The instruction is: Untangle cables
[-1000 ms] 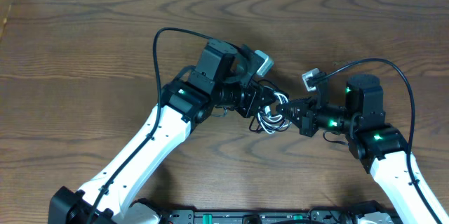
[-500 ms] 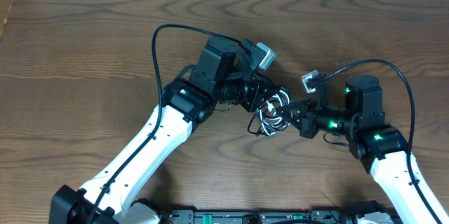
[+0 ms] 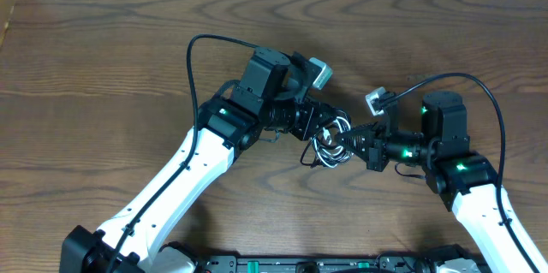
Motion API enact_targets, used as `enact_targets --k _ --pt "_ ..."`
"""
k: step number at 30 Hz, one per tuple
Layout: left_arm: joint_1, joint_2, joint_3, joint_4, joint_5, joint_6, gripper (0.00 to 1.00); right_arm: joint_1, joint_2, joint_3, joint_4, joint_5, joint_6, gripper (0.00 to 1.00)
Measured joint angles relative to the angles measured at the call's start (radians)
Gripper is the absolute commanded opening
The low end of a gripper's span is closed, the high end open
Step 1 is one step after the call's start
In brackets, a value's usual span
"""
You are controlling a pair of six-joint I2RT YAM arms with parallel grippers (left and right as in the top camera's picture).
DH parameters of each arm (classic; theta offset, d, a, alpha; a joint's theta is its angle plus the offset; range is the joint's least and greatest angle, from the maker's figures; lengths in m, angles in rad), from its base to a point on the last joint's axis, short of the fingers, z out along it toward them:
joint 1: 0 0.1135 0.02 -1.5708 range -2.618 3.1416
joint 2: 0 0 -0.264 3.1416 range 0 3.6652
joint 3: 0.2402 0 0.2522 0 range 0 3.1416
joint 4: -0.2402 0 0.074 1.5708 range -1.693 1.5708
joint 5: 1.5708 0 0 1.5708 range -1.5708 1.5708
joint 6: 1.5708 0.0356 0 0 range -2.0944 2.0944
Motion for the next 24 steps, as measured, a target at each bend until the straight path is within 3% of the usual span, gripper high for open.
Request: enact_targets --k 5,16,19,20,22,24 --pt "0.001 0.000 0.000 -0.010 -0.001 -0.003 0.34 0.000 0.000 0.000 0.000 -0.008 -0.004 0.01" --pt "0.001 0.000 0.000 -0.011 0.027 -0.003 0.34 0.000 0.000 0.000 -0.001 -0.021 -0.018 0.01" --pt "0.001 0.000 0.000 -0.011 0.034 -0.006 0.20 0.000 0.000 0.000 -0.001 -0.021 -0.018 0.01" --pt "0.001 0.000 0.000 -0.011 0.038 -0.008 0.09 0.000 0.000 0.000 -0.001 -0.021 -0.018 0.01" --pt "0.001 0.000 0.000 -0.011 0.046 -0.006 0.08 0.000 0.000 0.000 0.000 -0.017 -0.018 0.04" --pt "0.000 0.000 0.000 -0.008 0.053 -0.003 0.07 0.000 0.000 0.000 -0.008 -0.004 -0.018 0.18"
